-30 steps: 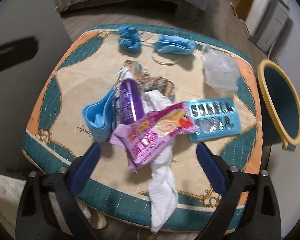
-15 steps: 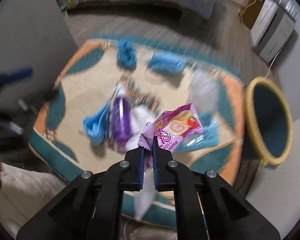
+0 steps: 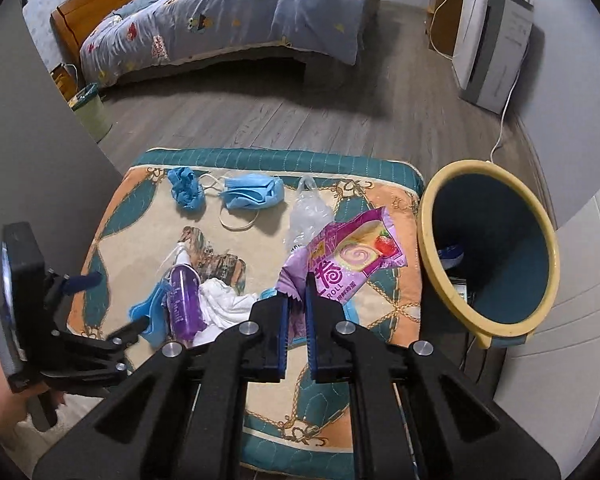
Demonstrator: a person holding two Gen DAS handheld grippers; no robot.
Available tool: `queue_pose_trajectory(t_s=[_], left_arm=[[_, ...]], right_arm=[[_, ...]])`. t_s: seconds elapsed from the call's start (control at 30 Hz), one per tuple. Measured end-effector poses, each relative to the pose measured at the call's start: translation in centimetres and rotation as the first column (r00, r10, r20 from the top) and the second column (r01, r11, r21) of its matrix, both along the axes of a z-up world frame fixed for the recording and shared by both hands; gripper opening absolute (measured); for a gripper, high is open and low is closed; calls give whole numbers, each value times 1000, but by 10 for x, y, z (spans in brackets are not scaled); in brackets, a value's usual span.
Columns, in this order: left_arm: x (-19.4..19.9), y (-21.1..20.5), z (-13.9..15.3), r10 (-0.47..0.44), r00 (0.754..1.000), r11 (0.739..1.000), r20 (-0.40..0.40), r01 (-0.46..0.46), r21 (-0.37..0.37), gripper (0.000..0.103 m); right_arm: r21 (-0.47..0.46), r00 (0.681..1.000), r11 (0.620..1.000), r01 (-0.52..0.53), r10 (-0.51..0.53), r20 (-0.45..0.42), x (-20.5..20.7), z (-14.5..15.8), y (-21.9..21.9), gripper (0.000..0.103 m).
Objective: Collect trash
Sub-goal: 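Grasp the pink snack wrapper with the right tool and lift it, then grasp the blue face mask with the left tool while the right tool holds the wrapper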
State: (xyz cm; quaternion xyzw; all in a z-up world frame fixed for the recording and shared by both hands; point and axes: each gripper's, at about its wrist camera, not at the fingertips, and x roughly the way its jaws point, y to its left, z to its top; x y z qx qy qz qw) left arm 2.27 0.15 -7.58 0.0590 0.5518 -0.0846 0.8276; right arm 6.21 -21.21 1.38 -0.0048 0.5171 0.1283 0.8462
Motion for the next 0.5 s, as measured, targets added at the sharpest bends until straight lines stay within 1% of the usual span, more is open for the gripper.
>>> queue_pose_trajectory(t_s=[0.03, 0.07, 0.1, 0.13, 0.23, 0.3, 0.33, 0.43, 0.5], left_arm=[[1, -1, -4, 0, 1000, 1000, -13, 0, -13, 86], [1, -3, -8, -2, 999, 1000, -32, 1, -27, 78], [2, -5, -13, -6, 999, 999, -53, 4, -33, 74], [2, -7, -16, -10, 998, 999, -63, 8, -31, 73], [3, -13, -27, -23, 995, 1000, -102, 23, 6, 60], [4, -11, -32, -12, 991, 1000, -130, 12, 6, 43], [4, -10, -31, -9, 991, 1000, -130, 8, -6, 42], [4, -12, -23, -18, 995, 1000, -100, 18, -2, 41], [2, -12, -15, -24, 997, 1000, -79, 22, -18, 40]], right_arm=[[4, 1000, 1000, -3, 3, -3, 0, -1, -1, 7], [1, 1000, 1000, -8, 8, -4, 0, -2, -1, 7], [-9, 1000, 1000, -18, 18, -4, 0, -3, 0, 7], [-19, 1000, 999, -27, 27, -4, 0, -5, 1, 7], [-41, 999, 998, -43, 43, -3, 1, -8, 1, 6], [-38, 999, 998, -40, 40, 1, 2, -8, -2, 6], [-33, 999, 999, -38, 38, 2, 2, -7, -3, 6], [-18, 1000, 999, -29, 29, 8, 3, -5, -9, 6], [-2, 1000, 1000, -22, 22, 13, 4, -1, -13, 6]])
